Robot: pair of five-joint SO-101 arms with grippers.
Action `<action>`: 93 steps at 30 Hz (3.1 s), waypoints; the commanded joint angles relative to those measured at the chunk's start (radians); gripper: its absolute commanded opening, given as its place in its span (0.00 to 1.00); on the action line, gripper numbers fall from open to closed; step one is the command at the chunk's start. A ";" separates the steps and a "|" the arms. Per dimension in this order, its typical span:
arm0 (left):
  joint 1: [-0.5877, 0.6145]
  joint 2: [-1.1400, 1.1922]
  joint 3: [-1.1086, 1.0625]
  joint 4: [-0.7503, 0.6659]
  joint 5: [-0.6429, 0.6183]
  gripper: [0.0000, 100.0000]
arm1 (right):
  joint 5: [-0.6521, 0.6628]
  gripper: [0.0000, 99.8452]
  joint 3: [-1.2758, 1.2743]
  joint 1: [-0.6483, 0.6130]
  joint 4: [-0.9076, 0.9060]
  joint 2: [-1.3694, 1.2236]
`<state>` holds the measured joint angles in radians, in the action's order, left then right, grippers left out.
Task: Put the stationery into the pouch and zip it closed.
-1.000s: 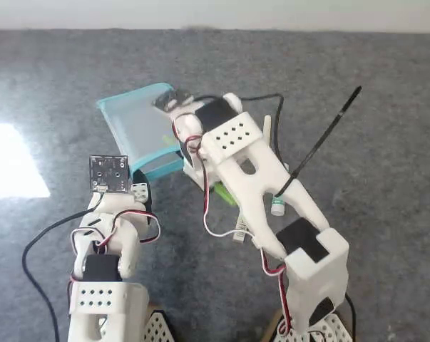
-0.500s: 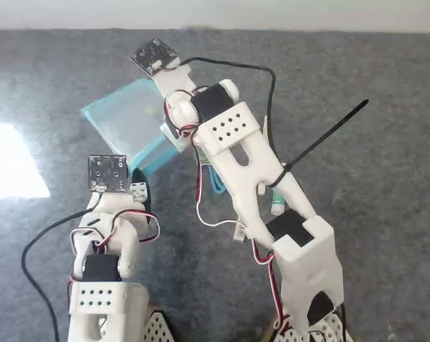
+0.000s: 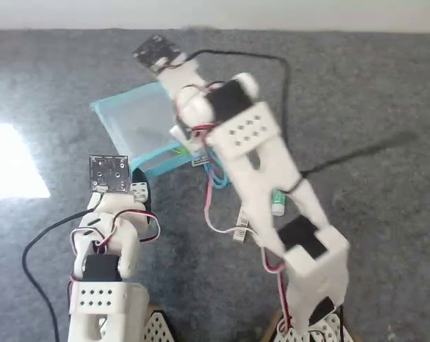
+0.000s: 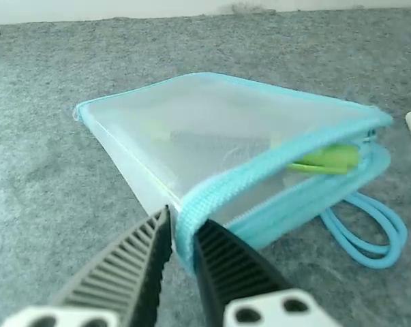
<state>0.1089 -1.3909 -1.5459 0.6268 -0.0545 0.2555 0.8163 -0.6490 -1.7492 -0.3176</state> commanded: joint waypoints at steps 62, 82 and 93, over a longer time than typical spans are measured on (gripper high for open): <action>-0.012 -0.003 0.007 -0.011 0.002 0.01 | -0.233 0.01 -1.369 0.358 0.618 0.426; -0.014 -0.003 0.005 -0.011 0.002 0.01 | -0.069 0.01 -1.008 -0.136 0.294 0.656; -0.014 -0.003 0.005 -0.011 0.002 0.01 | -0.040 0.01 -0.588 -0.124 0.226 0.173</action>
<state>0.1089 -1.3909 -1.5459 0.6268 -0.0545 0.2140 0.0752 -0.7764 -1.5006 -0.0936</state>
